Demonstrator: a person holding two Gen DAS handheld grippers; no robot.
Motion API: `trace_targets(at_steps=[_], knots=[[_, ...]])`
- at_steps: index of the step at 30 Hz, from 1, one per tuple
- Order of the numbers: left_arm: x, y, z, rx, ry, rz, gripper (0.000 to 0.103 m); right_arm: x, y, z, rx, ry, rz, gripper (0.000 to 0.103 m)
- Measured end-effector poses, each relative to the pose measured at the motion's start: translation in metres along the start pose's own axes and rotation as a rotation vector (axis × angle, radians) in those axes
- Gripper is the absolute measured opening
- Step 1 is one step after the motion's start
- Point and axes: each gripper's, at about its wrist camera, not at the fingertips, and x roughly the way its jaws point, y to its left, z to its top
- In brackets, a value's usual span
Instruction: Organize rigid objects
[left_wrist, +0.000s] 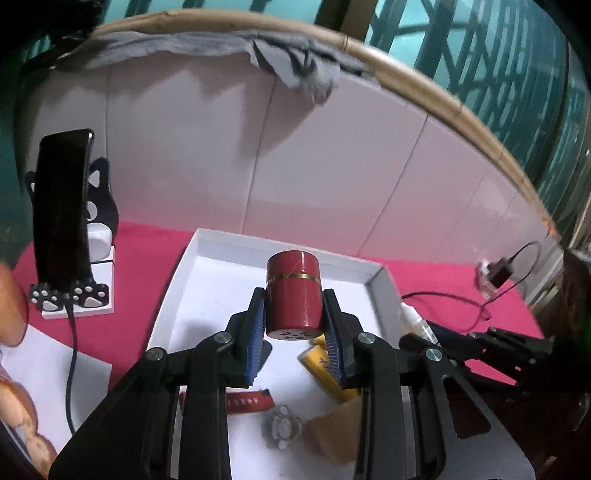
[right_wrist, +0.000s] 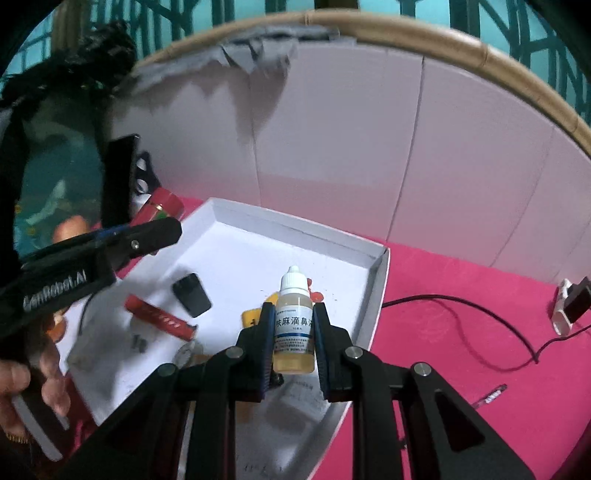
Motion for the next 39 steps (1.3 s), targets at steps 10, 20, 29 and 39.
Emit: trace_targets(at_steps=[10,20,29,39], knots=[[0.022,-0.002,-0.010,0.018,0.029,0.047,0.029,0.030,0.004,-0.002,0.010,0.048,-0.005,0.019],[0.011,-0.002,-0.009,-0.001,-0.038,0.118,0.083,0.029,0.013,-0.007,-0.008,0.037,0.004,0.027],[-0.020,0.002,-0.006,-0.046,-0.153,0.235,0.103,0.010,0.022,-0.013,-0.024,-0.025,-0.006,0.090],[-0.061,-0.014,-0.028,-0.052,-0.213,0.239,0.103,-0.030,0.014,-0.036,-0.022,-0.087,-0.029,0.090]])
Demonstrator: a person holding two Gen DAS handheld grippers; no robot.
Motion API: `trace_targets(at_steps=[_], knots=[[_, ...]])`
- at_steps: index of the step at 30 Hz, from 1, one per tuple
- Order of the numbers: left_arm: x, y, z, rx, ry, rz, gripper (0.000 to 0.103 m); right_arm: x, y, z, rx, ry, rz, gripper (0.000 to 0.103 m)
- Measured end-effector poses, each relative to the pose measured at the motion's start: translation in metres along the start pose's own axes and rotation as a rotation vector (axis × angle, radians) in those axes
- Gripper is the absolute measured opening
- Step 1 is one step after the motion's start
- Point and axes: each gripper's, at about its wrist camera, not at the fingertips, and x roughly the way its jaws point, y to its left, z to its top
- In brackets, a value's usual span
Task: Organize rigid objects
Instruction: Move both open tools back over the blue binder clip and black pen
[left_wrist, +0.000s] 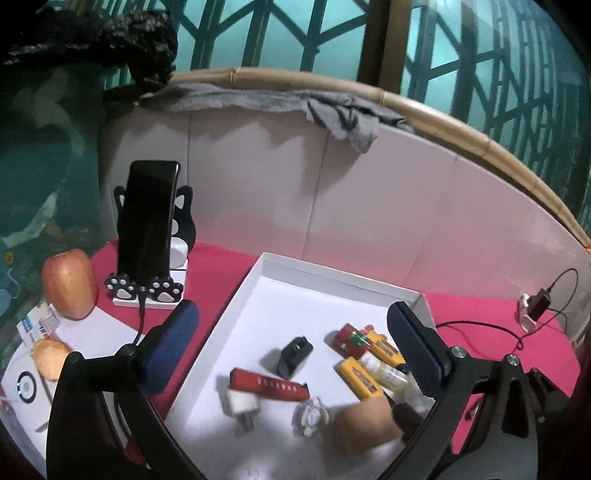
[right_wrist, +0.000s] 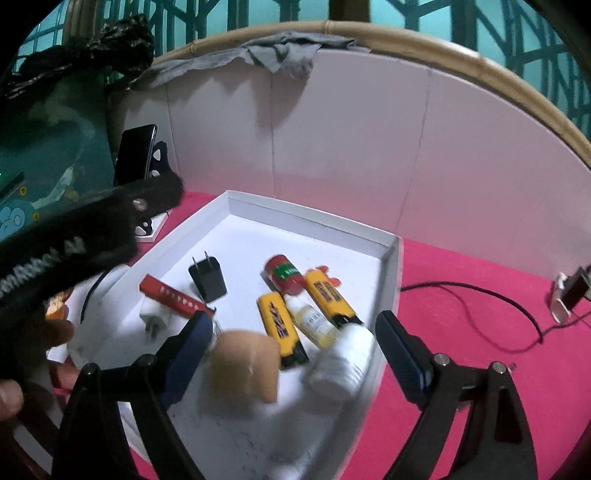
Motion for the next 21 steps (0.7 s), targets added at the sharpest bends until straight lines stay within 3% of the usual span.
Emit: trace_targets(at_steps=[9,14,17,21], knots=[[-0.046,-0.026,-0.013,0.015,-0.021,-0.103,0.103,-0.067,-0.064,-0.030,0.114,-0.098,-0.073,0.090],[-0.068,-0.056,-0.026,0.070,-0.021,-0.213,0.103,-0.118,-0.121,-0.052,0.213,-0.174,-0.173,0.090],[-0.070,-0.085,-0.040,0.144,0.008,-0.278,0.103,-0.136,-0.151,-0.071,0.268,-0.178,-0.225,0.090],[-0.065,-0.118,-0.067,0.221,0.073,-0.335,0.103,-0.134,-0.179,-0.108,0.353,-0.115,-0.192,0.090]])
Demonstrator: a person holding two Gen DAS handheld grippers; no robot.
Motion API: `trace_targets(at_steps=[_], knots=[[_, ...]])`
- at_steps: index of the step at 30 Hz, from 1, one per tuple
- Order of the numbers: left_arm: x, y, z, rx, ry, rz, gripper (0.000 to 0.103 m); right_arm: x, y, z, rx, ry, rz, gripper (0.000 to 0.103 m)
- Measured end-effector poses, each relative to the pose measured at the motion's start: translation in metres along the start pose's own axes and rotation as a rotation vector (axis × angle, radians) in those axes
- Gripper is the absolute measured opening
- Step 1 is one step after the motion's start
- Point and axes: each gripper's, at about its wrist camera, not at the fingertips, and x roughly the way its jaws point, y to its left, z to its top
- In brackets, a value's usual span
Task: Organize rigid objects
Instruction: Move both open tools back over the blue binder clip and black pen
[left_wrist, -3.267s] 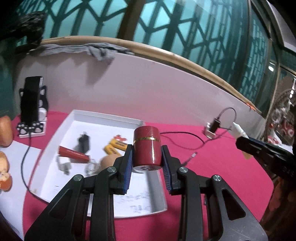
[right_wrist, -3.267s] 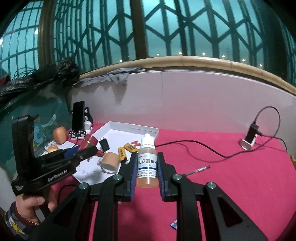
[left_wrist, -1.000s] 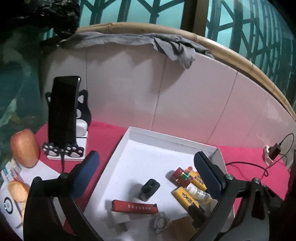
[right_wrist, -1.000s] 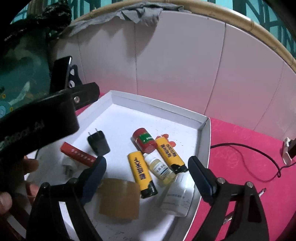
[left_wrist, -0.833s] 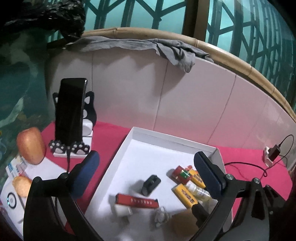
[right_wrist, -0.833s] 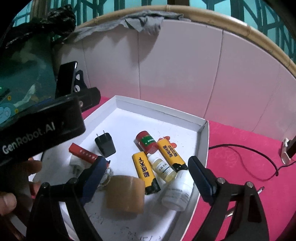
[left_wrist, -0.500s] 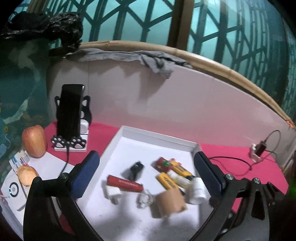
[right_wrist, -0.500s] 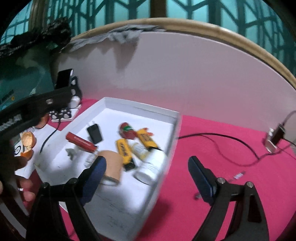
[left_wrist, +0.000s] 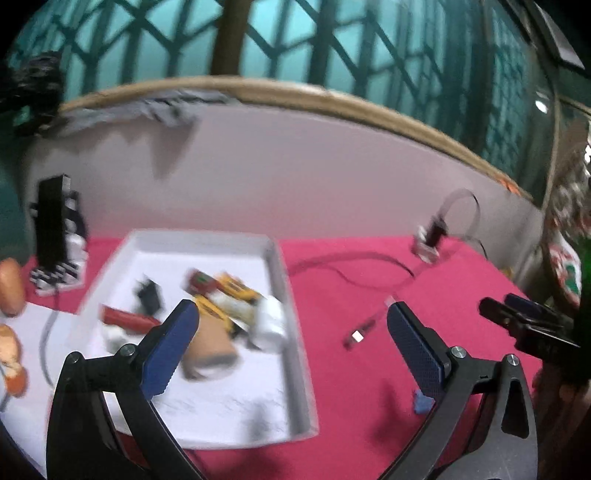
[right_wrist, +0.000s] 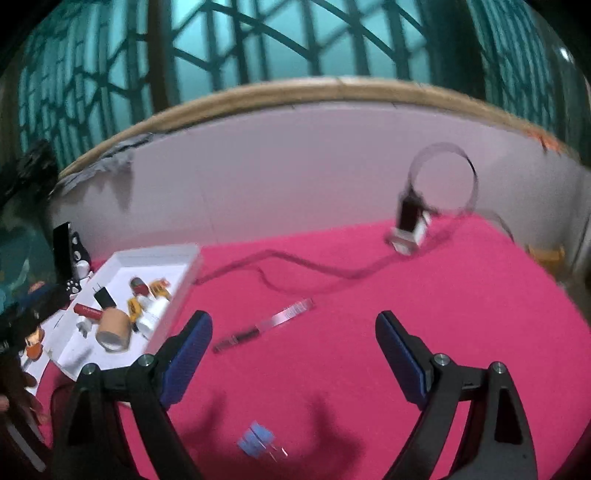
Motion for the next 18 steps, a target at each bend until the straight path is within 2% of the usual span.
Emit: trace_targets(at_steps=[4,7,11,14,18], knots=[[0.026,-0.033,-0.028,0.074,0.116,-0.085,0.103,0.007,-0.015,-0.029,-0.017,0.059,-0.046,0.090],[0.046,-0.064,-0.051,0.161,0.206,-0.165,0.103,0.008,-0.041,-0.038,0.071,0.074,-0.054,0.090],[0.063,-0.102,-0.072,0.283,0.257,-0.245,0.103,0.000,-0.071,-0.040,0.183,0.066,-0.042,0.090],[0.078,-0.124,-0.083,0.379,0.292,-0.252,0.103,-0.004,-0.081,-0.041,0.204,0.052,-0.032,0.090],[0.097,-0.132,-0.083,0.397,0.338,-0.254,0.098,-0.004,-0.088,-0.045,0.211,0.050,-0.013,0.090]])
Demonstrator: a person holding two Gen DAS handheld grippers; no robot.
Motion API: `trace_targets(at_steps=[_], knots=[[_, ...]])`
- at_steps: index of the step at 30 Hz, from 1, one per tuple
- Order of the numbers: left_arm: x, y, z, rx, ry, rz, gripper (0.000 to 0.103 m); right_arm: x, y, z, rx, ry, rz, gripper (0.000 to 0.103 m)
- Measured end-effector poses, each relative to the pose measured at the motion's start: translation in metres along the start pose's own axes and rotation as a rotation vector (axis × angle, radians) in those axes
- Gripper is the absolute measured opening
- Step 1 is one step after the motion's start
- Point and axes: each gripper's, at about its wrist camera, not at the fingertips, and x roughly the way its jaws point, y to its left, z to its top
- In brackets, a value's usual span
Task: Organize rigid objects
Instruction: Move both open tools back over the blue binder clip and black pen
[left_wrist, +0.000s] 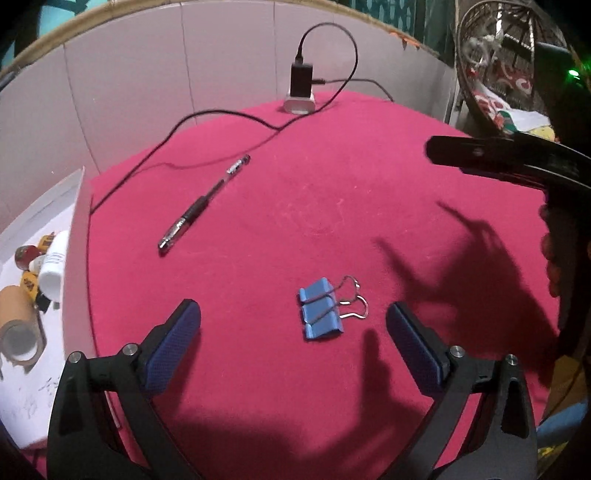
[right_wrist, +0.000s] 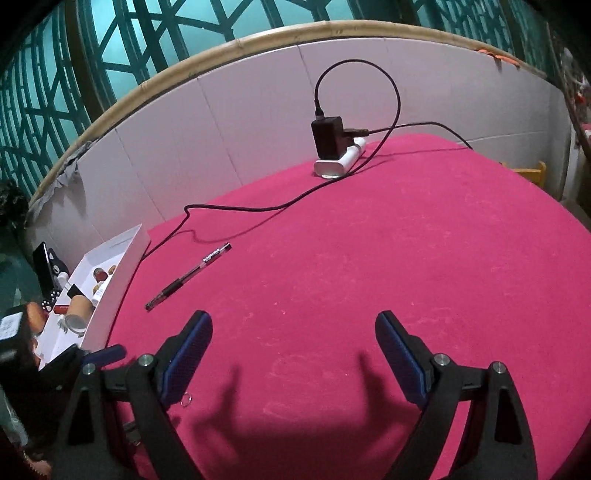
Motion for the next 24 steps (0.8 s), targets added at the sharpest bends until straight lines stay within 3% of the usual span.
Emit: trace_targets(at_steps=[7,11,16,19,20,24], knots=[[0.013,-0.010,0.004,0.034,0.032,0.045,0.098,0.014,-0.008,-0.010,0.033,0.035,0.010,0.090],[0.015,-0.012,0.004,0.052,0.041,0.040,0.080,0.018,-0.007,-0.014,0.039,0.059,0.016,0.090],[0.015,-0.011,0.004,0.046,0.042,0.032,0.080,0.021,-0.006,-0.015,0.034,0.068,0.015,0.090],[0.013,-0.011,0.003,0.038,0.038,0.003,0.061,0.023,-0.007,-0.016,0.044,0.081,0.020,0.090],[0.011,-0.013,0.003,0.044,0.030,0.000,0.044,0.023,-0.008,-0.016,0.048,0.080,0.019,0.090],[0.007,-0.015,0.001,0.055,0.014,-0.011,0.044,0.021,-0.008,-0.015,0.052,0.075,0.008,0.090]])
